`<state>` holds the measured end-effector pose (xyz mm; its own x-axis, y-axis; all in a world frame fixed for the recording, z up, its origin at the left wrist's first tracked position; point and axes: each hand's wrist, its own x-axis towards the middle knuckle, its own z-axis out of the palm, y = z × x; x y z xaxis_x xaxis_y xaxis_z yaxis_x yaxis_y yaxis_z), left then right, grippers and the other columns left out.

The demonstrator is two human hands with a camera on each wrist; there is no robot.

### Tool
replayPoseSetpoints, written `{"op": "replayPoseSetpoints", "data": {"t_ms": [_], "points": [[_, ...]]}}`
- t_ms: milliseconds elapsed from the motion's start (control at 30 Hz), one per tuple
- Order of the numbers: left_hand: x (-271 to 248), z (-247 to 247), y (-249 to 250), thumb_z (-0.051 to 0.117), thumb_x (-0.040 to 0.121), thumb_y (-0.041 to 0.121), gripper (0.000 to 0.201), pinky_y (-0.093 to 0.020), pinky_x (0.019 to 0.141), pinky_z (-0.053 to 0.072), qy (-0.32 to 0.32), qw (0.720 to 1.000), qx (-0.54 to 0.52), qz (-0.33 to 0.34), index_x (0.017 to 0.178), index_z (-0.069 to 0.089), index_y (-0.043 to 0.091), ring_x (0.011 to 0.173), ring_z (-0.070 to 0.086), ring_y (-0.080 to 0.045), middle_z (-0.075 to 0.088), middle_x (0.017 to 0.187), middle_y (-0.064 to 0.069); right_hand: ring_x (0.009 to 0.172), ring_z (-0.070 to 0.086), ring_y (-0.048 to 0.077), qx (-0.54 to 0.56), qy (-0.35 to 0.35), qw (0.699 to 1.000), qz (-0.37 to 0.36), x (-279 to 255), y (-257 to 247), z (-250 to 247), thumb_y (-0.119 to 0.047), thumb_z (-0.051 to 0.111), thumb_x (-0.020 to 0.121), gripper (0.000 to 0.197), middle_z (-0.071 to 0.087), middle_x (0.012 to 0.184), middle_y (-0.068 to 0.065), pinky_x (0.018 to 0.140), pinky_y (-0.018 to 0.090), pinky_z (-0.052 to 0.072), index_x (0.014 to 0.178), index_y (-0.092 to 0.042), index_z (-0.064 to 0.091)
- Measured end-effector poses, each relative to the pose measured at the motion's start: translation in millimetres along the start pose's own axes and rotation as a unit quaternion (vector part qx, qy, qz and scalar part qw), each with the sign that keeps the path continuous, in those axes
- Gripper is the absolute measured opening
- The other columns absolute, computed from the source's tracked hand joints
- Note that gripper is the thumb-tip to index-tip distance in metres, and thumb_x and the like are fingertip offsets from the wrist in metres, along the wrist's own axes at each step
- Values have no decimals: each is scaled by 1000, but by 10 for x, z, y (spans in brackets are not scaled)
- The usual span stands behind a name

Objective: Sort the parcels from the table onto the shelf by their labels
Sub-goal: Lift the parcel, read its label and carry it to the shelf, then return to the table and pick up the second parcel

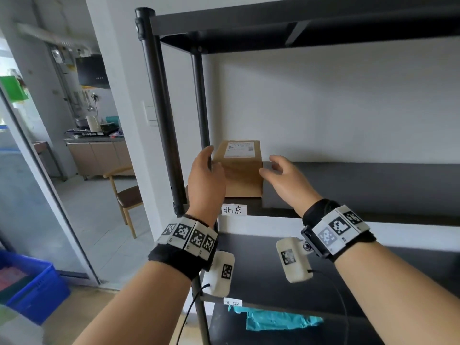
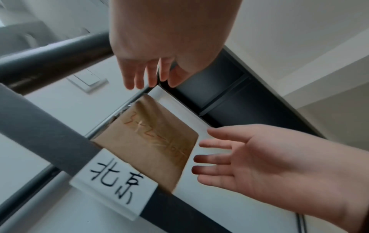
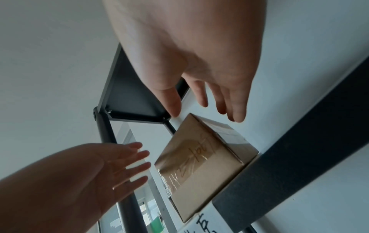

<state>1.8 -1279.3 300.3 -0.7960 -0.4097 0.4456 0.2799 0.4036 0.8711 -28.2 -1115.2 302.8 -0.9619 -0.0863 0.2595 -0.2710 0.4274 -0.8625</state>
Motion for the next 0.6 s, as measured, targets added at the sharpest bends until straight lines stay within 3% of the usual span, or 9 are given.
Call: {"op": "replayPoseSetpoints", "data": {"t_ms": [133,267,433,533,600], "points": [[-173,65,183,41,97,5,49,-24,105,43,-33,997,-47,49,141,55,22,131,54,-11,57,144,6,128,51,15,7,63,998,-7,-229,30,-130,-28,58,96,49,51,144,1,95,23,37,143,-18,47],[-381,320,258,43,96,4,47,-5,87,41,-99,991,-63,58,136,60,20,110,61,-2,60,129,11,123,55,13,1,125,992,2,-560,176,-339,-22,58,96,42,57,136,-2,94,23,40,137,-18,53],[-848,835,291,45,95,2,47,-17,95,39,-228,969,-67,63,137,59,19,128,57,-13,62,139,3,119,57,15,-40,194,979,51,-1082,547,-753,-21,59,94,40,58,135,-2,93,23,40,135,-20,56],[-1187,1224,346,47,96,5,46,-11,86,40,-291,952,-61,70,137,58,20,126,58,-14,62,138,4,117,57,15,-58,223,968,95,-1436,805,-1139,-23,59,95,40,57,136,0,92,24,41,135,-20,55],[-1448,1496,395,48,96,8,45,-2,73,43,-336,937,-59,69,138,58,22,126,57,-14,61,139,4,117,56,16,-73,246,959,123,-1674,977,-1417,-23,58,96,40,56,136,1,93,25,41,135,-19,55]]}}
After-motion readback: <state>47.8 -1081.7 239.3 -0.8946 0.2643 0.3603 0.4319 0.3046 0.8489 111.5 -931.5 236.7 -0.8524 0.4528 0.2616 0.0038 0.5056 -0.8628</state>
